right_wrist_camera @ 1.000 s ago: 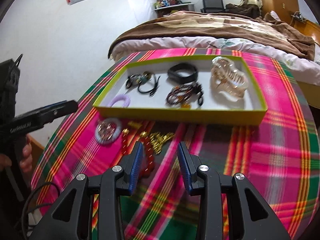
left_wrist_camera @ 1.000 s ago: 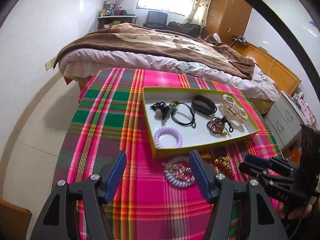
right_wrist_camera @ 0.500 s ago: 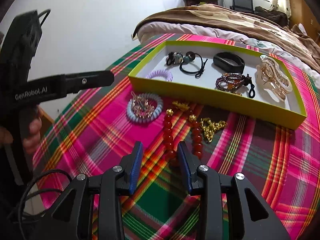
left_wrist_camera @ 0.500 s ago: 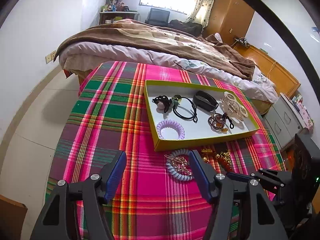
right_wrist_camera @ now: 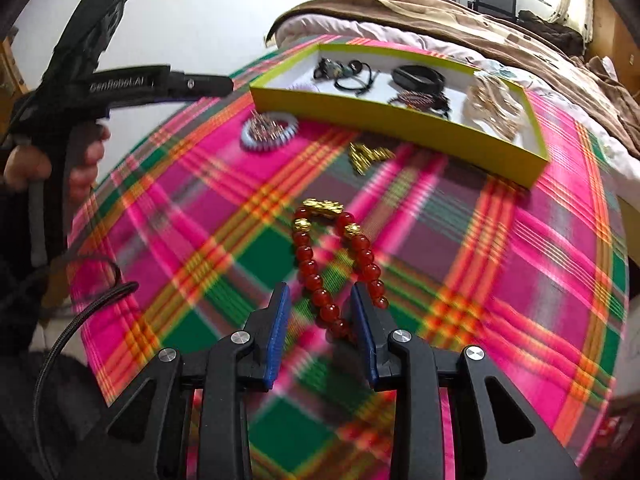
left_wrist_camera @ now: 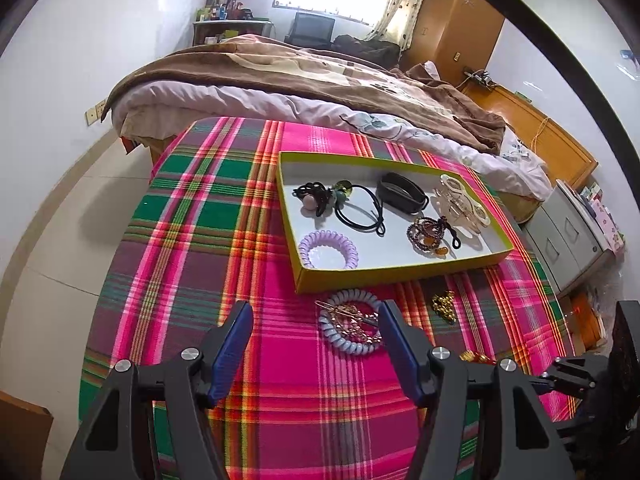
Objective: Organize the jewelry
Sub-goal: 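Reach the right tool to the red bead bracelet and close on it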
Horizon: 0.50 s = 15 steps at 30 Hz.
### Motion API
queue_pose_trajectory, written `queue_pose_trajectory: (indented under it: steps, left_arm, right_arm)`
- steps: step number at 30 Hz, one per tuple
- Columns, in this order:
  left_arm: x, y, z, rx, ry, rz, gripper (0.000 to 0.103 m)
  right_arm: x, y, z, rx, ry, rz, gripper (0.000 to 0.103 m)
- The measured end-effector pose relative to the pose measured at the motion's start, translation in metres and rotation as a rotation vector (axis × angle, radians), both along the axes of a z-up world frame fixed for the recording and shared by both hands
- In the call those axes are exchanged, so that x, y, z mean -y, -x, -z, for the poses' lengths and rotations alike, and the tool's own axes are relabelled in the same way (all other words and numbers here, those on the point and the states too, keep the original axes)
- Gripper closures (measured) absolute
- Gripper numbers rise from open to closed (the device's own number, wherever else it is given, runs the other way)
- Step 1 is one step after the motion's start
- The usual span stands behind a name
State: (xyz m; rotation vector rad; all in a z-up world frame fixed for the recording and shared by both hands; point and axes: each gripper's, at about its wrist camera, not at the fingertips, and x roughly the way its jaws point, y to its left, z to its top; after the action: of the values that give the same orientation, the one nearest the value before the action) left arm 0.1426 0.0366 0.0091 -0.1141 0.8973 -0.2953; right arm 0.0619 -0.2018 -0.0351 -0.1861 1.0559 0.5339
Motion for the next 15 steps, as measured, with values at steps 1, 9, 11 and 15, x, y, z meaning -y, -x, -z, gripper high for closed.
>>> queue_pose_trajectory:
  steps: [1, 9, 11, 15]
  left_arm:
    - [0.001, 0.000, 0.000, -0.001, -0.003, 0.001, 0.039]
    - [0.002, -0.001, 0.003, -0.012, -0.006, -0.009, 0.038]
    - [0.002, -0.001, 0.003, -0.013, -0.011, -0.007, 0.038]
    - [-0.001, -0.003, 0.003, -0.013, -0.010, -0.012, 0.038]
  right_arm:
    - [0.002, -0.001, -0.001, 0.002, 0.031, 0.011, 0.071]
    - [-0.010, -0.019, -0.003, -0.025, -0.107, 0.126, 0.071]
    - [-0.015, -0.028, 0.001, -0.035, -0.111, 0.175, 0.071]
    - [-0.019, -0.042, 0.002, -0.036, -0.138, 0.257, 0.071]
